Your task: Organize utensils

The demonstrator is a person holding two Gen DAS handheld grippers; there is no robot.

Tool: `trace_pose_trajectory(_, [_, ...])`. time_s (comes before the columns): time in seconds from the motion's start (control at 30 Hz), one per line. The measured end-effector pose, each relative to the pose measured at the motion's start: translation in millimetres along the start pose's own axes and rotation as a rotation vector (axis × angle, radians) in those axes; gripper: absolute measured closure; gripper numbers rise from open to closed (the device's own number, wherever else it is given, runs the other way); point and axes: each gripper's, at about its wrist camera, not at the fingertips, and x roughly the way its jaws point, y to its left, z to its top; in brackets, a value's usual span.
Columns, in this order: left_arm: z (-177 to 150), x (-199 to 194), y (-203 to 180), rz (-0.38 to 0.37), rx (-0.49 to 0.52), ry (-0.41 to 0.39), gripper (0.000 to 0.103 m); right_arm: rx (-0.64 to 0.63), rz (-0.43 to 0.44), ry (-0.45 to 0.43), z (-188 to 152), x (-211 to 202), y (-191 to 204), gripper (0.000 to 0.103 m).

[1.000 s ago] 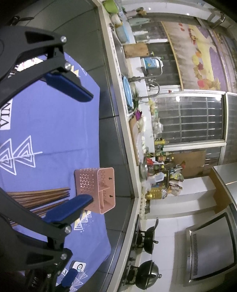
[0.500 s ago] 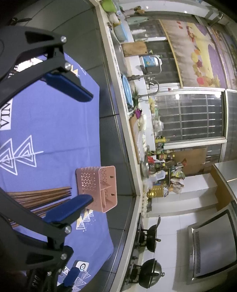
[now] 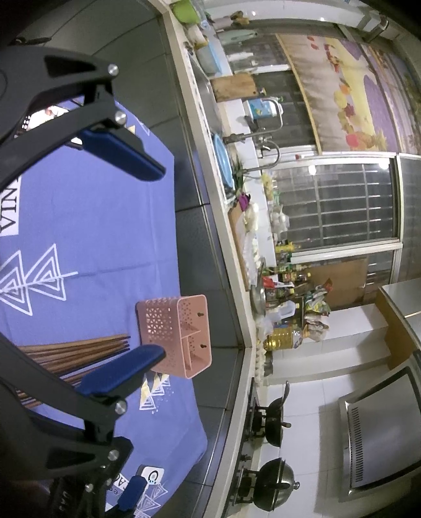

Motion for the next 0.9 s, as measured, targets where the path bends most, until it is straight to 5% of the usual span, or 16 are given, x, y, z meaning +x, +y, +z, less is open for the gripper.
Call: trace_pose_trajectory(0.9, [-4.6,0.8,2.1,-0.02,0.015,0.015,0.006,0.015,-0.017,-0.039,2.5,-6.1,-3.0,0.003])
